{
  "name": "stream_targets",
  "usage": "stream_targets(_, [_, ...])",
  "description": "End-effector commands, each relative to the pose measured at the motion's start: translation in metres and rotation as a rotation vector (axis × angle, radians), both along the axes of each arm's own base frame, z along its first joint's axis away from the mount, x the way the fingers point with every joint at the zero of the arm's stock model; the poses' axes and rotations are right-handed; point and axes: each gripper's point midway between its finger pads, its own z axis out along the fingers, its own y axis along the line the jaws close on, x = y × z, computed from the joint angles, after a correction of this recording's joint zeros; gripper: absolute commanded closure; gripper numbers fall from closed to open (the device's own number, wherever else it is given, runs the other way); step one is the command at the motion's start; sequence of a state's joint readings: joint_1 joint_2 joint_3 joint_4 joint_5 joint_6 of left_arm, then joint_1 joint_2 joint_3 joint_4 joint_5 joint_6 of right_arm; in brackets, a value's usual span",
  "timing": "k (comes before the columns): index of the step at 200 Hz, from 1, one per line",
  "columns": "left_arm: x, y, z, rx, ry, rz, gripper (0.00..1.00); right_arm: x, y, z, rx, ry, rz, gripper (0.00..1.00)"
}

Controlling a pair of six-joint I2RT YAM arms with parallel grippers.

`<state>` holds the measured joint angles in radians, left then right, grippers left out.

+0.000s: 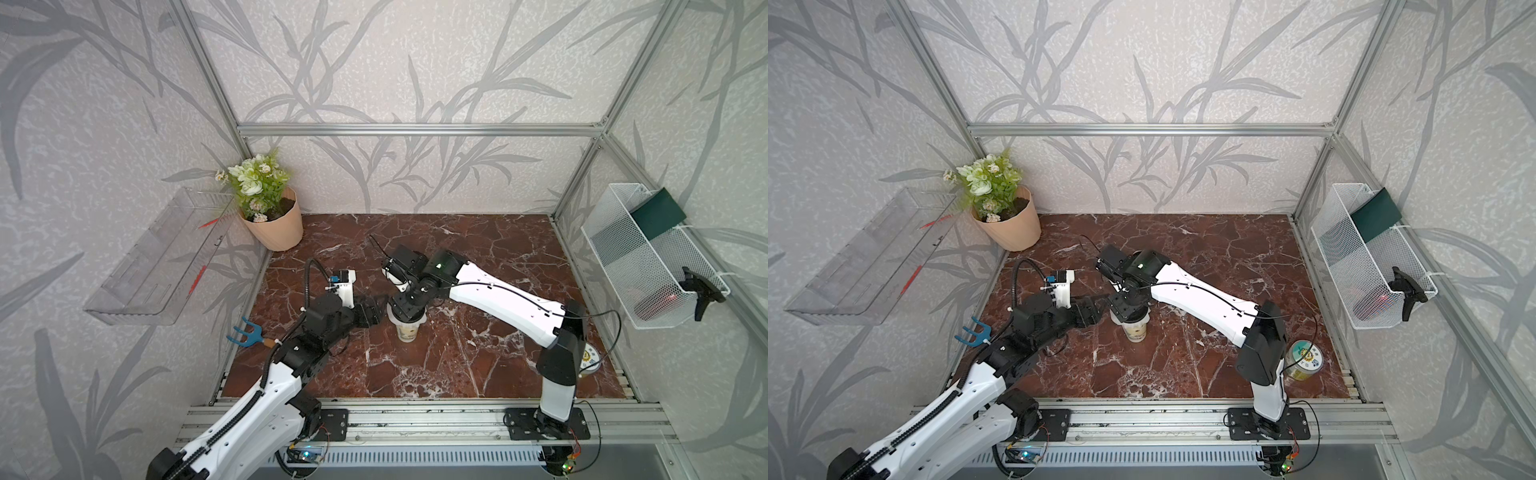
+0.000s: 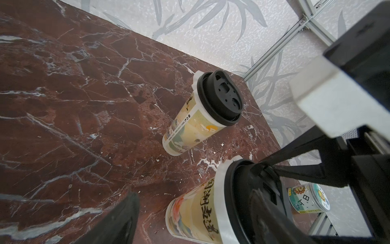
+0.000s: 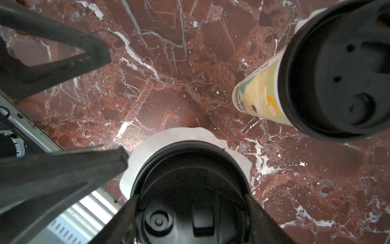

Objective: Put the leak-proof paper on the milk tea cups
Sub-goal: Secure the cup lid on the cup.

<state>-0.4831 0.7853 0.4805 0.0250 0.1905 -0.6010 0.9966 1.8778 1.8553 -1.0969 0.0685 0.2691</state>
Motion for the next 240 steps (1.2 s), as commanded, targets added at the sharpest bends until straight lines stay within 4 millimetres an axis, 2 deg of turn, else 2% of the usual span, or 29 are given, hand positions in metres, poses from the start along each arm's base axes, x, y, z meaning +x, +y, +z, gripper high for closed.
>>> stream_targets(1, [0.004,-0.007,0.012,-0.049,-0.030,-0.020,0.17,-0.023,-0.018,-0.060,-0.133,0.165,-0.015,0.37])
stream_targets(41, [0.011,-0.023,0.004,-0.057,0.013,-0.080,0.17,-0.028,-0.024,-0.075,-0.144,0.178,-0.018,0.37])
stream_targets(79, [0.009,-0.029,-0.003,-0.058,0.037,-0.112,0.19,-0.034,-0.026,-0.086,-0.125,0.190,-0.017,0.37])
stream_targets(111, [0.000,-0.031,-0.024,-0.053,0.106,-0.140,0.25,-0.038,-0.030,-0.098,-0.131,0.202,-0.023,0.37])
stream_targets(154, [-0.010,-0.022,-0.060,-0.074,0.178,-0.094,0.34,-0.042,-0.036,-0.112,-0.123,0.206,-0.035,0.37])
stream_targets(192, [-0.015,-0.012,-0.067,-0.061,0.186,-0.057,0.37,-0.047,-0.042,-0.127,-0.141,0.210,-0.041,0.37])
stream_targets(226, [-0.019,-0.013,-0.079,-0.069,0.211,-0.066,0.37,-0.052,-0.051,-0.137,-0.150,0.208,-0.056,0.37])
stream_targets(240, [-0.019,-0.016,-0.077,-0.066,0.211,-0.080,0.38,-0.055,-0.054,-0.139,-0.149,0.207,-0.058,0.37])
